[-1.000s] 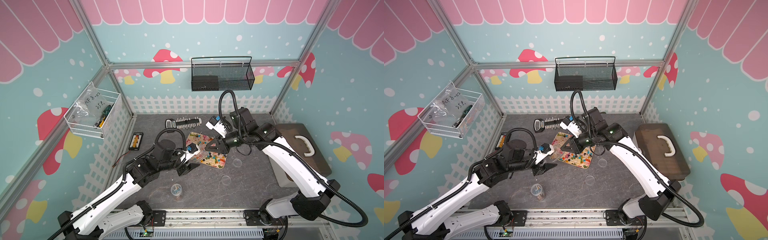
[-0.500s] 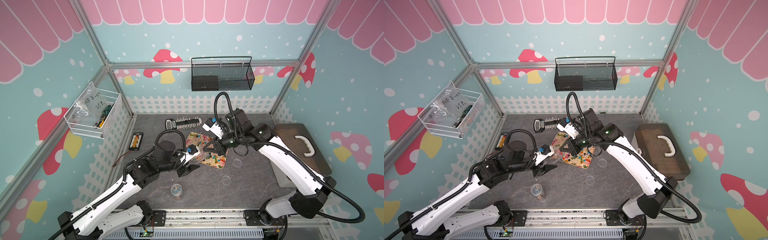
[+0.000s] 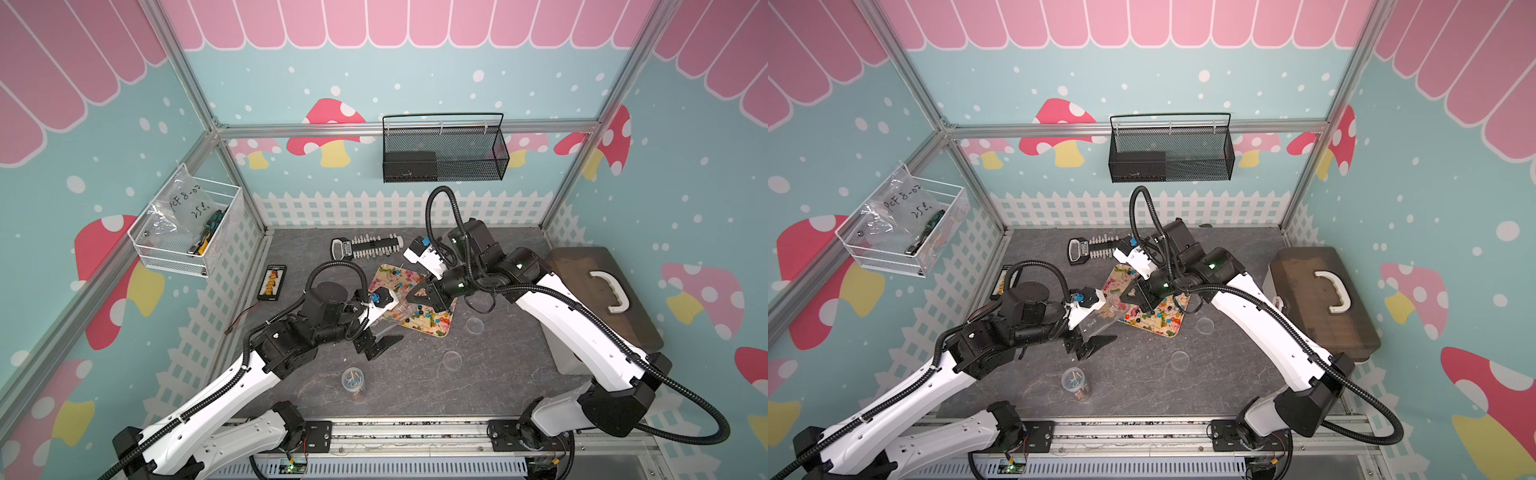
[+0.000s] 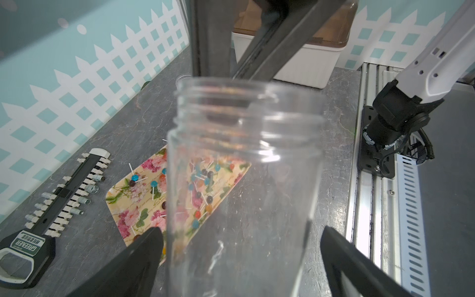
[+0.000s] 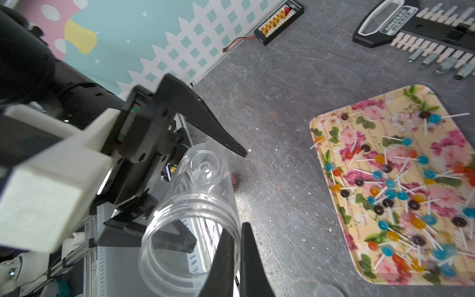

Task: Pour the candies out of the jar
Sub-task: Place the jar at the center of the board.

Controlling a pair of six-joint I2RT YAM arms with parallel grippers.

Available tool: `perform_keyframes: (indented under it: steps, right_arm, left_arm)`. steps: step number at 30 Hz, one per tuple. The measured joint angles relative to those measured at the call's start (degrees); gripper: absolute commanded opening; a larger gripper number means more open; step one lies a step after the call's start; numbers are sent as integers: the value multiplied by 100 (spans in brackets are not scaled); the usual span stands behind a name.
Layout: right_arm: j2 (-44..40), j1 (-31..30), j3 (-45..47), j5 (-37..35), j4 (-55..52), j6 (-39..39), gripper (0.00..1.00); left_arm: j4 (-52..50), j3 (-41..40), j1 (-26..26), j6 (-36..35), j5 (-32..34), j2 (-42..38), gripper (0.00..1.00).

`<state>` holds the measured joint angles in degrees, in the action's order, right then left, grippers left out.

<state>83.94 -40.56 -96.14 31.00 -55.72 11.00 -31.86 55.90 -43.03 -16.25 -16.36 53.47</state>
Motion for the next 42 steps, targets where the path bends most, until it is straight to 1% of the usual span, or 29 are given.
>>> perform_keyframes:
  steps: [3,6,12,16,20,23,26,31,35,42]
  right_arm:
    - [192,0,-249,-479,-262,-92,0]
    - [546,17,-697,-1093,-564,-251,0]
    - [1615,240,-1816,-2671,-1099,-647,0]
    - [2776,603,-2916,-3630,-1456,-903,0]
    - [4094,1034,-4089,-4266,-1672,-1082,0]
    - [4828,1300,-4754,-4522,-1784,-1143,0]
    - [5283,1530,-5169,-4669,-1834,-1163,0]
    - [5541,1735,-5289,-4774,-1843,-1172,0]
    - [5705,1746,-5289,-4752,-1840,-1185,0]
    - [5849,1768,-5294,-4669,-1821,-1185,0]
  left_arm:
    - [-2,-52,0,35,160,-190,99]
    - [-20,-87,0,66,341,-448,99]
    - [-111,-184,0,133,568,-874,99]
    - [-201,-289,0,254,632,-953,99]
    - [-254,-328,0,354,623,-957,99]
    - [-262,-356,0,420,588,-984,99]
    - [-262,-382,0,461,546,-1005,99]
    - [-192,-525,0,586,448,-1021,99]
    - [-140,-658,0,682,374,-1014,99]
    - [-83,-664,0,710,367,-1014,99]
